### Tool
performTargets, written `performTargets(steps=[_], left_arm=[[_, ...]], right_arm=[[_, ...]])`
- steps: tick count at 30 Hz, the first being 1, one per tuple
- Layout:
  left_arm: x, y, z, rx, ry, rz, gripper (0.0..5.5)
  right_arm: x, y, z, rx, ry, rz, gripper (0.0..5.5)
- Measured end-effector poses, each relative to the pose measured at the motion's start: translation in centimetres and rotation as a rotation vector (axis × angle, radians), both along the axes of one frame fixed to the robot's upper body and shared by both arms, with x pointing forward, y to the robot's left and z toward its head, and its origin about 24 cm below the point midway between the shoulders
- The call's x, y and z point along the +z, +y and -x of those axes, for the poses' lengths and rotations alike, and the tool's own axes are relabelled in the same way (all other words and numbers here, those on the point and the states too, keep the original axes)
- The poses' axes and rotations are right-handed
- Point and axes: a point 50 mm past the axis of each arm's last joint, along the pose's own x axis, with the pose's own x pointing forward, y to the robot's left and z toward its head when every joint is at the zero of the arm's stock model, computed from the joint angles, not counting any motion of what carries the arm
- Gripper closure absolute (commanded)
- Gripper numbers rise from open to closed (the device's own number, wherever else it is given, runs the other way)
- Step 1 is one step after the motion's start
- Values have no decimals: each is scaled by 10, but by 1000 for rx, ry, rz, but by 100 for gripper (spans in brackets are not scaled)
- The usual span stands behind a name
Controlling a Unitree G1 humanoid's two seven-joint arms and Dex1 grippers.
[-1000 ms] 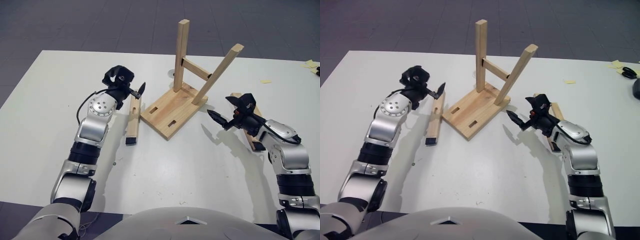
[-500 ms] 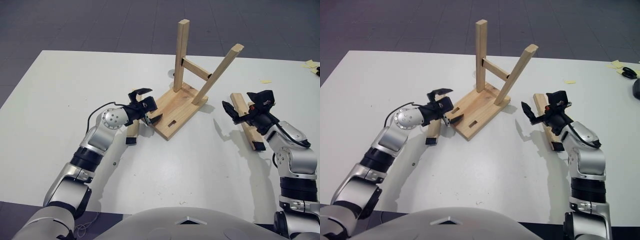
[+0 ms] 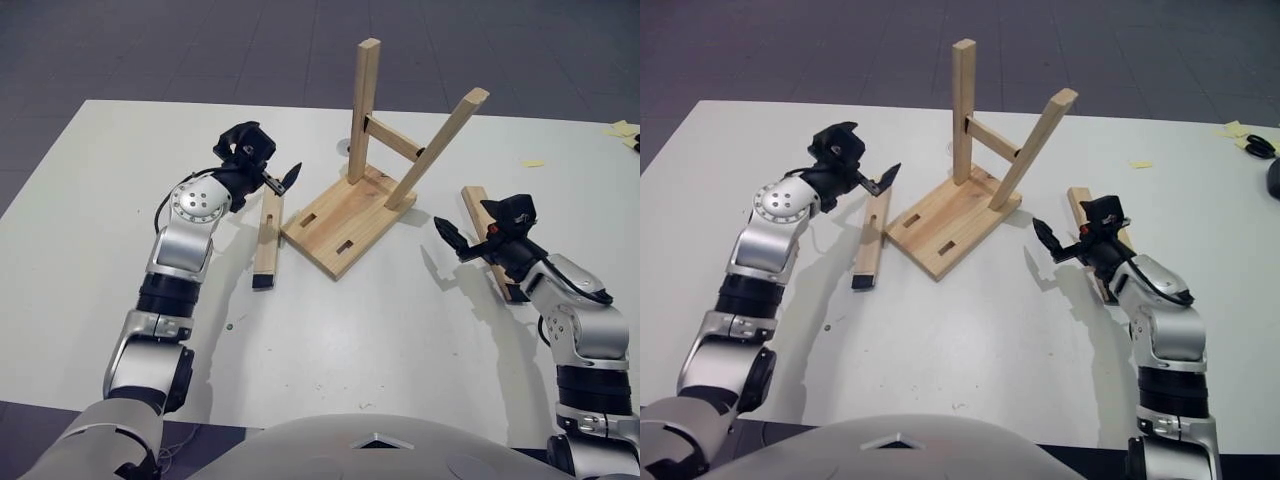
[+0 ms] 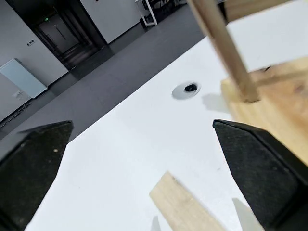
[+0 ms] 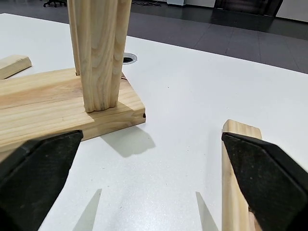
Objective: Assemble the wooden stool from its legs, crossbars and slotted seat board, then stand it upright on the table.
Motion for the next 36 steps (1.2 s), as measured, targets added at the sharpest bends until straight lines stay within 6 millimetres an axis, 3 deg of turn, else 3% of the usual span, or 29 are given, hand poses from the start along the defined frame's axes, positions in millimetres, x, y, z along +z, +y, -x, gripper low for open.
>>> performTargets(steps=[4, 7, 12, 16, 21, 26, 32, 36], left_arm=[[-45, -5, 4, -129, 103, -252, 10], [-43, -13, 5, -249, 69, -333, 10], [-43, -19, 16, -316, 94, -278, 10], [-34, -23, 32, -355, 114, -203, 10], [-19, -32, 52, -386, 108, -148, 10], [-30, -37, 66, -326, 165, -70, 10], [-21, -20, 61, -172, 138, 43, 10], [18, 4, 38, 46, 42, 356, 10]], right_arm=[[2, 2, -2, 4, -11, 12, 13], [6, 3, -5, 14, -27, 13, 13], [2, -2, -3, 16, -3, 19, 13], [-7, -13, 3, -23, 27, 22, 13], [2, -30, 1, -97, -27, -40, 13], [17, -63, -7, -234, -88, -165, 13], [5, -114, 6, -320, 17, -100, 13], [-4, -128, 13, -314, 88, -37, 13]])
